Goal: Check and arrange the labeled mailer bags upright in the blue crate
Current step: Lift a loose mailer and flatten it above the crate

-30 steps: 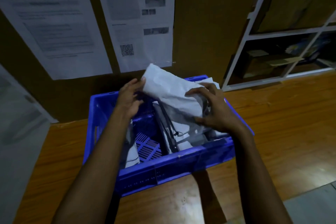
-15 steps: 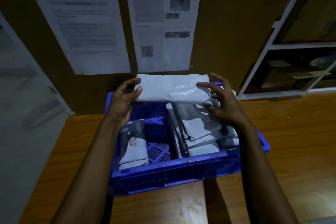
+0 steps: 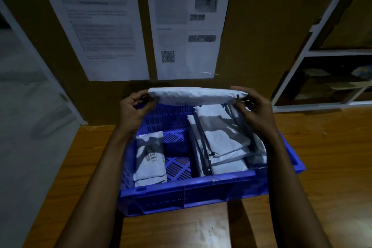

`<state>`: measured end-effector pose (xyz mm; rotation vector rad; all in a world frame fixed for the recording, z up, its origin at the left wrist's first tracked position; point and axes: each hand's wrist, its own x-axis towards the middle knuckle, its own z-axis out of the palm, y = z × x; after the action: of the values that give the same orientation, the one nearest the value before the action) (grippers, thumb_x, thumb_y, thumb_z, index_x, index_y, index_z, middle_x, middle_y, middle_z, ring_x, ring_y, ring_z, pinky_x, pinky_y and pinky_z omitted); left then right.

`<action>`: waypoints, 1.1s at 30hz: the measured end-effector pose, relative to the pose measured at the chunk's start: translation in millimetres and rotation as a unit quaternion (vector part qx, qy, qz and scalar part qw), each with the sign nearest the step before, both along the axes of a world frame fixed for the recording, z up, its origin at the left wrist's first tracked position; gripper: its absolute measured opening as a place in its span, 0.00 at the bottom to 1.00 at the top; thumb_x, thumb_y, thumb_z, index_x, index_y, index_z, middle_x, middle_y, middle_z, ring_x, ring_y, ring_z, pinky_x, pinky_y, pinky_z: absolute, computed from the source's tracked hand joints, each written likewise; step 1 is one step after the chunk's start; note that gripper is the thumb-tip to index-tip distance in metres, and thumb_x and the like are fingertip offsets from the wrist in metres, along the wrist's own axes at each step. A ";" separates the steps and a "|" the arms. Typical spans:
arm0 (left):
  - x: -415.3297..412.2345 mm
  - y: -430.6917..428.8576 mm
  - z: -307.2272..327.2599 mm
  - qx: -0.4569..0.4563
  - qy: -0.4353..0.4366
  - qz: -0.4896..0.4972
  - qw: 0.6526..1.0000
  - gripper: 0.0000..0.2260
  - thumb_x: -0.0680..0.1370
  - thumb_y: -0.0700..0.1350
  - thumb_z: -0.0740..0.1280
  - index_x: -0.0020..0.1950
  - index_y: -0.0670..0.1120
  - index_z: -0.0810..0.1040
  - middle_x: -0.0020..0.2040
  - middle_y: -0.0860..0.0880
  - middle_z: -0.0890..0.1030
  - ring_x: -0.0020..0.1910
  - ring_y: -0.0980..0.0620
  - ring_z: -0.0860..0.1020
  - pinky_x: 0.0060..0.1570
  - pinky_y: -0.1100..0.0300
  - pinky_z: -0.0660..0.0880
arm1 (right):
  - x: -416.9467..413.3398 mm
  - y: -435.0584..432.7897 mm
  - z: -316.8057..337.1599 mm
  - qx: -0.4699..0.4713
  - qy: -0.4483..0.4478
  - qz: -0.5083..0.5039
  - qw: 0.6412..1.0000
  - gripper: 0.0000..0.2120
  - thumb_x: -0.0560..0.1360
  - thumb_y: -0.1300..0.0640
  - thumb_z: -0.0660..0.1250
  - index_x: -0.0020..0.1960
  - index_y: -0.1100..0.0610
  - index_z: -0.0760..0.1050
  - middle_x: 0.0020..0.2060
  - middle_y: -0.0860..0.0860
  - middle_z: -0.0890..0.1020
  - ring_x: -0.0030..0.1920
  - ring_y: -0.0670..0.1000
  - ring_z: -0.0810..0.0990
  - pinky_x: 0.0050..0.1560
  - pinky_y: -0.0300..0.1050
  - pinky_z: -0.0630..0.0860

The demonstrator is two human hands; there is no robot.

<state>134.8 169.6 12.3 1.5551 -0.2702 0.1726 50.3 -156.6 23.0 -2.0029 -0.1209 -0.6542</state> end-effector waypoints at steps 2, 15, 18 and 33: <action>0.4 -1.7 2.8 0.002 -0.002 0.021 1.000 0.12 0.75 0.36 0.74 0.57 0.46 0.82 0.52 0.44 0.82 0.47 0.58 0.80 0.49 0.64 0.78 | 2.1 -1.6 -1.0 0.020 0.007 -0.024 0.999 0.09 0.77 0.57 0.75 0.57 0.54 0.83 0.46 0.53 0.85 0.45 0.49 0.82 0.46 0.47 0.80; -10.4 -12.4 6.4 -0.068 0.116 0.010 0.991 0.07 0.79 0.47 0.72 0.46 0.44 0.84 0.46 0.42 0.86 0.44 0.45 0.83 0.47 0.50 0.81 | 2.2 17.9 6.6 0.191 0.093 -0.015 0.977 0.19 0.79 0.49 0.72 0.69 0.49 0.78 0.52 0.50 0.82 0.44 0.43 0.82 0.37 0.41 0.78; -6.7 -8.2 6.5 -0.046 0.150 0.021 0.987 0.09 0.78 0.49 0.73 0.45 0.44 0.84 0.47 0.40 0.86 0.44 0.44 0.83 0.46 0.48 0.81 | 4.1 17.8 2.8 0.151 0.127 -0.014 0.980 0.29 0.74 0.40 0.75 0.72 0.40 0.72 0.61 0.45 0.82 0.58 0.46 0.83 0.50 0.45 0.81; -4.4 -7.4 15.2 0.006 0.193 -0.018 0.981 0.18 0.78 0.46 0.73 0.53 0.28 0.80 0.45 0.38 0.85 0.37 0.49 0.82 0.35 0.61 0.78 | 12.0 53.1 38.0 -0.022 0.380 0.220 0.898 0.19 0.79 0.41 0.68 0.60 0.53 0.84 0.40 0.44 0.84 0.40 0.44 0.78 0.44 0.40 0.79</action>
<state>130.4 162.2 27.5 1.5593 0.0061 -0.1601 62.3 -103.5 61.0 -2.0390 -0.1081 0.4362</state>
